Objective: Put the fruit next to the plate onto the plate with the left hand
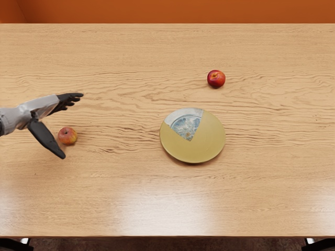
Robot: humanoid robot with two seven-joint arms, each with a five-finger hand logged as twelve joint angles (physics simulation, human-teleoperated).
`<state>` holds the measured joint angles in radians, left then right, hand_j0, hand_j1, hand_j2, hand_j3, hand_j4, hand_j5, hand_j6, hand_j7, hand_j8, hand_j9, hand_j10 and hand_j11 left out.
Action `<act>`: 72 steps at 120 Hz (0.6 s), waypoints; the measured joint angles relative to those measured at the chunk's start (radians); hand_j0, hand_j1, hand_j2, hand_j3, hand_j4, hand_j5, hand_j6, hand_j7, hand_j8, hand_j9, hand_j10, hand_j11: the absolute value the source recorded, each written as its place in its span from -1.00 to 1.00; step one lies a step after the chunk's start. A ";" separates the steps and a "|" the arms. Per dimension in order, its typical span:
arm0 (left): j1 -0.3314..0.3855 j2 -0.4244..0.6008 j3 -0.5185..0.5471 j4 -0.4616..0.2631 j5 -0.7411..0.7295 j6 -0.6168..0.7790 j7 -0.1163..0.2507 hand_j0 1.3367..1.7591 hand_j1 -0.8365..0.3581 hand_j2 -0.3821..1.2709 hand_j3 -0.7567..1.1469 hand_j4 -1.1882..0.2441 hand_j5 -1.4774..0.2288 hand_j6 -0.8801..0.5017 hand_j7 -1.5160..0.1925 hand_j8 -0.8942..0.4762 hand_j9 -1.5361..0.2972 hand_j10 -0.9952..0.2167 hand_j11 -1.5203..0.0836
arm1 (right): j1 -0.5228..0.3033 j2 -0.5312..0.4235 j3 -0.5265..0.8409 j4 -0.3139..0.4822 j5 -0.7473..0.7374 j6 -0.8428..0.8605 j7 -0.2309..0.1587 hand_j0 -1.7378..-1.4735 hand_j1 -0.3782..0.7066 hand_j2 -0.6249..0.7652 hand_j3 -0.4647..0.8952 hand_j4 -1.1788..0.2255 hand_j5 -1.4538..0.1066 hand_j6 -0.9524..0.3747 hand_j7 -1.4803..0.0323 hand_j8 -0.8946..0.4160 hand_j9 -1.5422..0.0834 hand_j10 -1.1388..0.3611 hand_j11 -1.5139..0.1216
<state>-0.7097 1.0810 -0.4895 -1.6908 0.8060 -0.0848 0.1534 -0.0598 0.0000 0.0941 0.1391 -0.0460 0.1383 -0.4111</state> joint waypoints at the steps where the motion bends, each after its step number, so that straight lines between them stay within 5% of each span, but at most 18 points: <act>1: 0.002 -0.003 0.001 0.004 0.004 0.003 -0.005 0.52 0.92 -0.52 -0.20 0.60 0.67 0.21 0.72 0.24 0.62 0.57 0.84 | 0.000 0.000 0.000 0.000 0.000 0.000 0.000 -0.40 -0.95 -0.10 -0.32 0.68 0.86 0.43 0.96 0.36 0.90 0.52 0.85; 25: 0.020 -0.021 0.052 0.053 0.093 0.135 -0.109 0.52 0.86 -0.52 -0.20 0.56 0.63 0.17 0.68 0.20 0.59 0.53 0.79 | 0.000 0.000 0.000 0.000 0.000 0.000 0.000 -0.40 -0.95 -0.10 -0.32 0.68 0.86 0.43 0.96 0.36 0.90 0.52 0.85; 72: 0.018 -0.027 0.124 0.092 0.108 0.142 -0.124 0.52 0.54 -0.48 -0.20 0.34 0.39 -0.06 0.43 -0.03 0.36 0.26 0.53 | 0.000 0.000 0.000 0.000 0.000 0.000 0.000 -0.40 -0.95 -0.10 -0.32 0.68 0.86 0.43 0.96 0.36 0.90 0.52 0.85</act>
<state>-0.6914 1.0539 -0.3654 -1.5987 0.9137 0.0576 0.0299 -0.0598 0.0000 0.0936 0.1388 -0.0460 0.1381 -0.4111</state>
